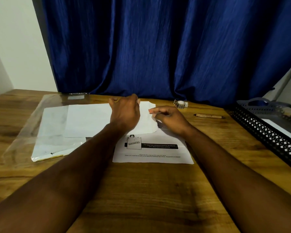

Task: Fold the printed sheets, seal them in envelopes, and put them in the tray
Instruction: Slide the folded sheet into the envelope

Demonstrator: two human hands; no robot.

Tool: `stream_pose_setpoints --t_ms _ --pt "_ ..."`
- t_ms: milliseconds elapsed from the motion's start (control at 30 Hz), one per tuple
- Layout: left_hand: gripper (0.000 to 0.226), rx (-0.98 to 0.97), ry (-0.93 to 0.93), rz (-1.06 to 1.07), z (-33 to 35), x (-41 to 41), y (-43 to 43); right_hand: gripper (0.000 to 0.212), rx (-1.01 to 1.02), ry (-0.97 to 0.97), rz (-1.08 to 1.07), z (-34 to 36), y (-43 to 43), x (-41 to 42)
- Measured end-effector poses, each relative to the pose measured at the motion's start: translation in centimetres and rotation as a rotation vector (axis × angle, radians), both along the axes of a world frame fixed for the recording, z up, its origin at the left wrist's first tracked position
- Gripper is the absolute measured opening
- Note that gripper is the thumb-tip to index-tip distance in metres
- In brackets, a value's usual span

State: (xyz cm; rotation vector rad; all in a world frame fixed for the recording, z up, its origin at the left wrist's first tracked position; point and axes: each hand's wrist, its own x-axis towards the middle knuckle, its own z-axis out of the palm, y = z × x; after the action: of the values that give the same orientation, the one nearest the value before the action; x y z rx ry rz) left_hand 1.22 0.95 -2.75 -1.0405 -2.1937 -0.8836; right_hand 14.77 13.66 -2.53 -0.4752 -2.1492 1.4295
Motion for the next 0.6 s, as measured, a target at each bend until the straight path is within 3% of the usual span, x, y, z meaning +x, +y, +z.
stream_pose_setpoints --t_ms 67,133,233,333,400,500,600 --pt "0.018 -0.008 -0.004 -0.002 -0.1 0.0 0.1 0.023 -0.215 0.031 0.037 0.3 -0.4 0.0" --pt "0.018 -0.006 -0.007 0.003 -0.1 -0.1 0.2 0.023 -0.271 0.011 0.048 0.9 -0.8 0.2" --pt "0.018 0.003 -0.011 0.012 0.0 -0.2 0.2 0.02 -0.189 -0.052 0.104 1.2 -0.9 0.5" --pt "0.018 -0.031 -0.039 -0.03 -0.2 -0.1 0.2 0.021 -0.108 -0.066 0.022 0.5 -0.2 0.0" --pt "0.021 -0.101 -0.067 -0.081 -0.5 0.0 0.2 0.022 -0.077 -0.06 -0.077 0.0 0.2 0.0" --pt "0.047 -0.225 -0.141 -0.227 -1.1 -0.1 0.1 0.025 0.062 -0.033 -0.176 -0.6 0.7 0.4" --pt "0.044 -0.377 -0.154 -0.323 -1.6 -0.2 0.3 0.032 0.177 -0.058 -0.261 -0.9 1.0 0.4"
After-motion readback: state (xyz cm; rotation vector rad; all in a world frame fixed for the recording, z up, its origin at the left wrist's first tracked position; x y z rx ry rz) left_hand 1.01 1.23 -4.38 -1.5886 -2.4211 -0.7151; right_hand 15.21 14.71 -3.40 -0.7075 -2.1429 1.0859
